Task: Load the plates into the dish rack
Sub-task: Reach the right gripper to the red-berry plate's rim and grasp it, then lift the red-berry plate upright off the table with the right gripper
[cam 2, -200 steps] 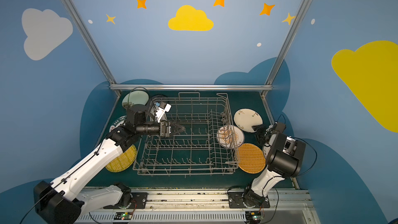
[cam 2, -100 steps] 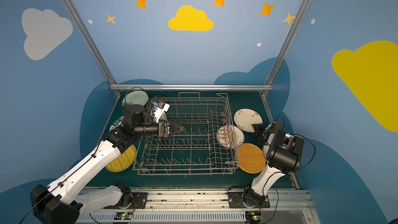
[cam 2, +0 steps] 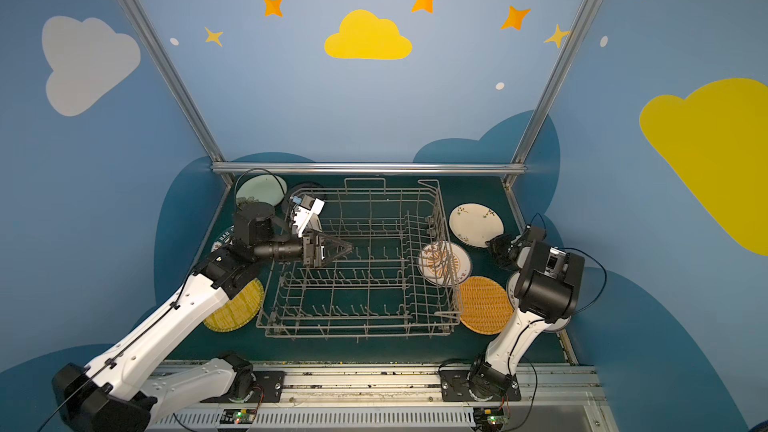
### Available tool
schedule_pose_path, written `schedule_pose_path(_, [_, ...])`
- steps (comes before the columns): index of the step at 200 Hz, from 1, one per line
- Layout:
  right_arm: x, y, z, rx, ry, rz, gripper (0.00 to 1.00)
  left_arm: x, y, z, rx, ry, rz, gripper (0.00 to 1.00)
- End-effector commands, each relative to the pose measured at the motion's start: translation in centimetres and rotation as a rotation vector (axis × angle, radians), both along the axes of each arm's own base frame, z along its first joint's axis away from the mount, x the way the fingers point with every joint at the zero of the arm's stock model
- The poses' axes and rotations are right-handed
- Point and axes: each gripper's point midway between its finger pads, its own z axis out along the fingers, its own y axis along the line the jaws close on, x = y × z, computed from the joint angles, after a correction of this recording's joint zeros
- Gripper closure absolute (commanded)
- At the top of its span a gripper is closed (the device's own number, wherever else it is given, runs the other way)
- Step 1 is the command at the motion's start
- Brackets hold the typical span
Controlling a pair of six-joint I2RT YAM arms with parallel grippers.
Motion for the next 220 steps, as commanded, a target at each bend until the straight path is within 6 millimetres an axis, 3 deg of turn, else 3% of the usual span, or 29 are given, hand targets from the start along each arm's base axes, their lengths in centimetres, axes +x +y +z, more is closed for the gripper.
schedule_pose_path(1, [-1.2, 1.0, -2.5, 0.015, 0.106, 0.015, 0.94, -0.3, 0.2, 1.2, -0.006, -0.051, 0.000, 0.00])
schedule_pose_path(24, [-1.2, 1.0, -2.4, 0.020, 0.100, 0.014, 1.00, -0.3, 0.2, 1.1, 0.002, -0.056, 0.004, 0.00])
schedule_pose_path(66, [-1.0, 1.1, -1.0, 0.004, 0.020, 0.017, 1.00, -0.2, 0.3, 1.0, 0.006, -0.056, 0.007, 0.00])
schedule_pose_path(179, [2.7, 0.3, 9.3, 0.024, -0.468, 0.008, 1.00, 0.7, 0.1, -0.4, 0.033, -0.027, 0.018, 0.00])
schedule_pose_path(220, [3.5, 0.1, 11.1, 0.063, -0.567, 0.002, 1.00, 1.1, 0.1, -1.0, 0.052, -0.021, 0.028, 0.00])
